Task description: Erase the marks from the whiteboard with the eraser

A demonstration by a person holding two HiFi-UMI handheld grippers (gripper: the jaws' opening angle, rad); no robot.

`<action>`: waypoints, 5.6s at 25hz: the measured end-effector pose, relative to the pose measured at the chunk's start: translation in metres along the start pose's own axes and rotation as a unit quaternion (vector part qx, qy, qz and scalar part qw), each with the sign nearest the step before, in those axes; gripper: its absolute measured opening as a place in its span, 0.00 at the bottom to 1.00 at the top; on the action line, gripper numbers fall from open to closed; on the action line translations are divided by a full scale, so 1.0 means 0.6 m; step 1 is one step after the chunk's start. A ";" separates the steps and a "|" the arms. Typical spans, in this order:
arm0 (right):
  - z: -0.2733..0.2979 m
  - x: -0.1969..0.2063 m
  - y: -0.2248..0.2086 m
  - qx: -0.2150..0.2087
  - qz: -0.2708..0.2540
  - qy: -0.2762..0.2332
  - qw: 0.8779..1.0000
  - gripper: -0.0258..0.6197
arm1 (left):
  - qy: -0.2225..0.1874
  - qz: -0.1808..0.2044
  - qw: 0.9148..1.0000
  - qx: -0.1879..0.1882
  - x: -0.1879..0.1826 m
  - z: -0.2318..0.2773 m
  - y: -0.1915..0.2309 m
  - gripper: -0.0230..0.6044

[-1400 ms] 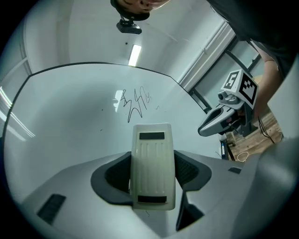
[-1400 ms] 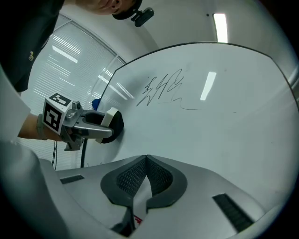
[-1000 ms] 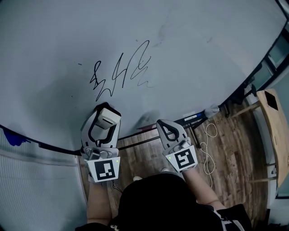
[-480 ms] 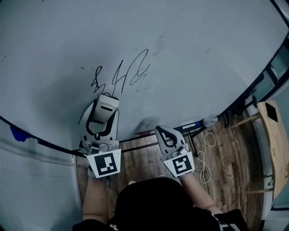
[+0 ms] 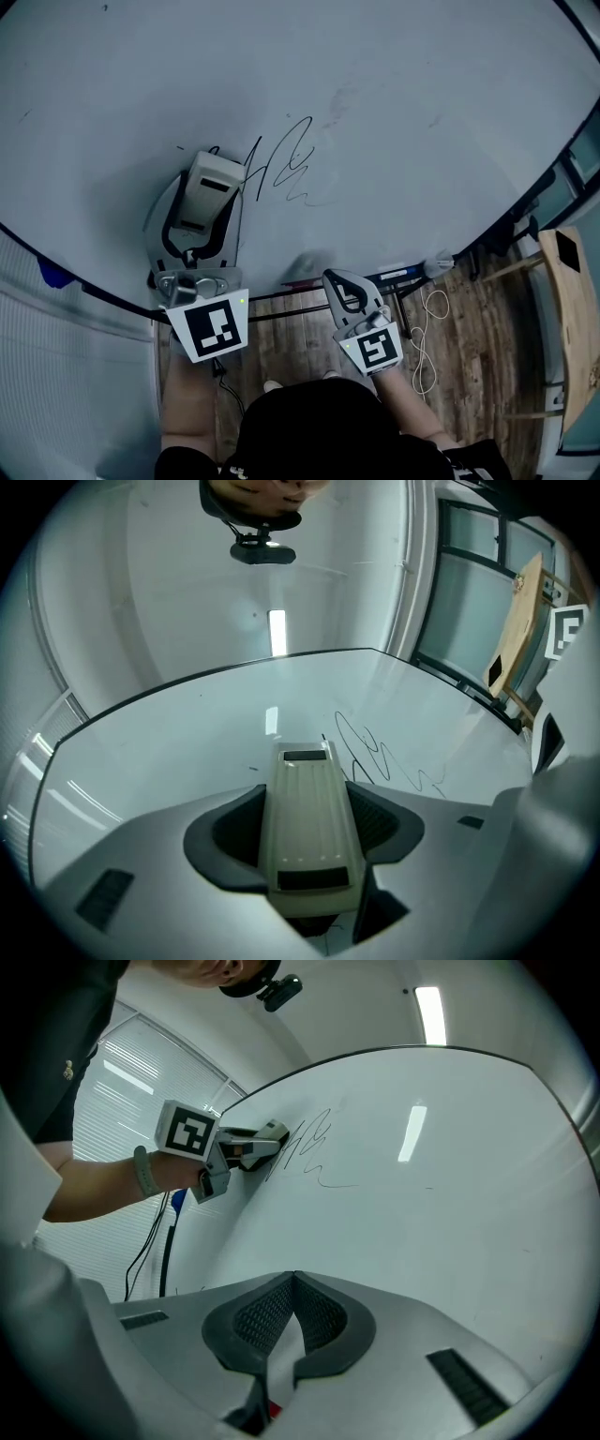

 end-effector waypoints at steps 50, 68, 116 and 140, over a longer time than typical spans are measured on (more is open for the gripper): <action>-0.074 0.054 0.025 0.017 0.026 0.064 0.997 0.08 | -0.043 -0.041 0.998 0.005 0.019 -0.014 -0.084 0.46; -0.095 0.045 -0.016 0.060 0.034 0.031 0.997 0.08 | -0.078 0.020 0.997 -0.010 -0.130 0.090 -0.031 0.46; -0.126 0.081 -0.021 0.064 0.057 0.077 0.993 0.08 | -0.074 -0.045 0.996 -0.006 -0.097 0.069 -0.116 0.46; -0.143 0.076 -0.032 0.073 0.057 0.068 0.993 0.08 | -0.100 0.053 0.994 -0.003 -0.128 0.097 -0.143 0.46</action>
Point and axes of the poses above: the fingertips, and each gripper's own axes: z forward along the fingers, y to its left, x out of its underside, the point moved 5 cm from there along -z, backward along the fingers, and after that the axes turned 4 degrees about -x, right-handed, at the moved point
